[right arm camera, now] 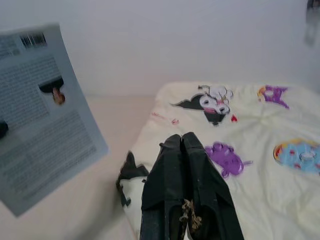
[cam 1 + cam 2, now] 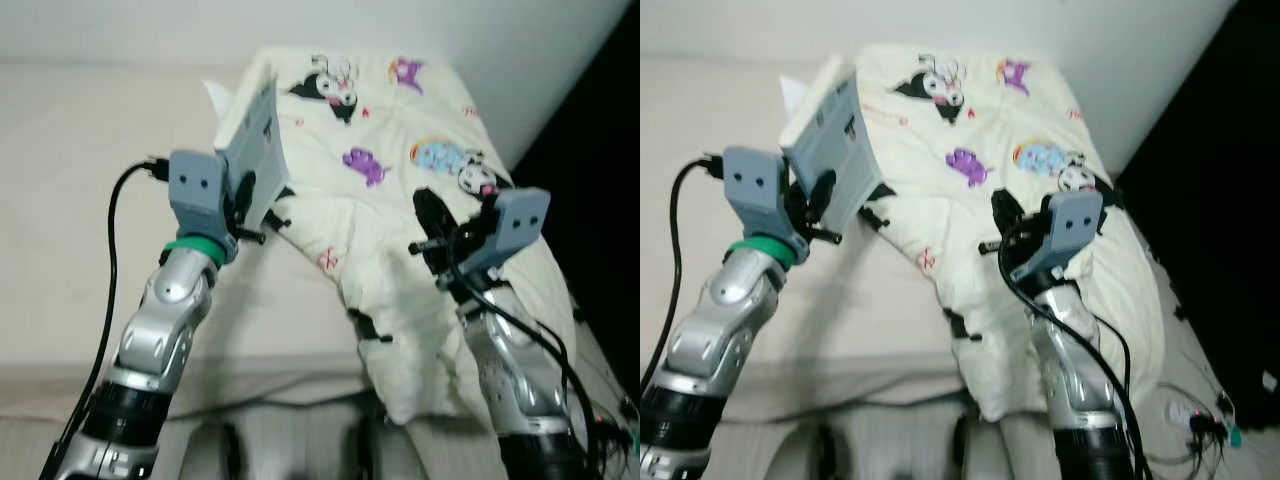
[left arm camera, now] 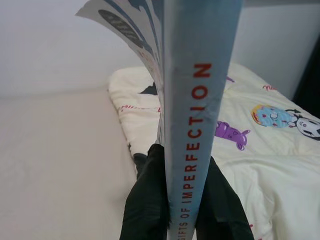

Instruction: Clean up the room

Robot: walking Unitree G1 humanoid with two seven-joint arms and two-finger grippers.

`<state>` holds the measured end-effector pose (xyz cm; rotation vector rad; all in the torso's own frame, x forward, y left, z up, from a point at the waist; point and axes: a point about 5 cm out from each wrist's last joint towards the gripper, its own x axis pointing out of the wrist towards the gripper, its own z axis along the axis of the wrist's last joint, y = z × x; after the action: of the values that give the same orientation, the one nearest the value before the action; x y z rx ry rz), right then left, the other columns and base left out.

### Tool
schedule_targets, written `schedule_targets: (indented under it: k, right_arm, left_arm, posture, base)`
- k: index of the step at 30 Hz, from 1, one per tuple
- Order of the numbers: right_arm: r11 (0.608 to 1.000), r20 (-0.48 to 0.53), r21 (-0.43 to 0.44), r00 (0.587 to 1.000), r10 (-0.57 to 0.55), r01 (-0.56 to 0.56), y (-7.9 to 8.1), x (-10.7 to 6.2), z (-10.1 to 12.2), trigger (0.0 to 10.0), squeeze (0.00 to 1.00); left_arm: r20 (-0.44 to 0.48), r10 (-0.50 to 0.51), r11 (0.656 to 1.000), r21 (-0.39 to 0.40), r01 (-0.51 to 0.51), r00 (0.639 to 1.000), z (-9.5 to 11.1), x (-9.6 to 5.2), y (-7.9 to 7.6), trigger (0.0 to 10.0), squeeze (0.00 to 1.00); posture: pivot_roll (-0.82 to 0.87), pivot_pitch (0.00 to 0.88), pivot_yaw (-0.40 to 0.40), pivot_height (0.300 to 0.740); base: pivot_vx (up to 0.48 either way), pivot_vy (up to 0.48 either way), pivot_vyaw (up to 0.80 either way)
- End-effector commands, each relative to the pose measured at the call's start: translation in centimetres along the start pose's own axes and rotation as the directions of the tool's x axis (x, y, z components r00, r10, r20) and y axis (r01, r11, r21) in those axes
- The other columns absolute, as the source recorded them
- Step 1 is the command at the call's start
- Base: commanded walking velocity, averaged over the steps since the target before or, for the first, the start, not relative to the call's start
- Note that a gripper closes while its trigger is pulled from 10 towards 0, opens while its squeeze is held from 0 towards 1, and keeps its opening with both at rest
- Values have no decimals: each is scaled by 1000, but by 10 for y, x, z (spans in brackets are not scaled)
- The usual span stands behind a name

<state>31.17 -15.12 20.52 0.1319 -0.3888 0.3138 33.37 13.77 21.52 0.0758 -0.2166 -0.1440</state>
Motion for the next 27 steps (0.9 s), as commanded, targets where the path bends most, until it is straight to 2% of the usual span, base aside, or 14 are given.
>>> schedule_targets:
  k: [1, 6, 7, 11, 16, 27]
  right_arm:
    - [1000, -27, -11, 999, -22, 22, -6, -6, -8, 10000, 0]
    - [999, -36, -17, 999, -28, 27, -10, -8, -11, 10000, 0]
    - [999, -42, -23, 999, -33, 32, -11, -9, -13, 10000, 0]
    - [999, -52, -25, 998, -45, 44, -13, -11, -18, 10000, 0]
    - [998, -57, -23, 997, -51, 50, -13, -13, -21, 10000, 0]
    - [996, -117, -18, 989, -89, 88, -3, -26, -45, 10000, 0]
  left_arm:
    - [-15, -12, 1000, -5, 12, 1000, -5, -2, -5, 10000, 0]
    - [-30, -24, 999, -23, 23, 999, -8, -3, -11, 10000, 0]
    - [-39, -41, 998, -42, 39, 998, -11, -4, -18, 10000, 0]
    - [-68, -61, 997, -56, 58, 996, -16, -5, -26, 10000, 0]
    - [-117, -61, 996, -69, 54, 991, -23, -5, -26, 10000, 0]
    - [-146, -81, 997, -2, 82, 986, -39, -13, -23, 10000, 0]
  posture:
    - [-17, 49, -4, 678]
    - [-18, 48, -7, 692]
    - [-22, 45, -7, 701]
    - [-24, 43, -5, 720]
    - [-26, 42, -3, 738]
    - [-35, 41, 11, 740]
  base:
    - [0, 0, 0]
    - [0, 0, 0]
    - [0, 0, 0]
    - [0, 0, 0]
    - [0, 0, 0]
    - [0, 0, 0]
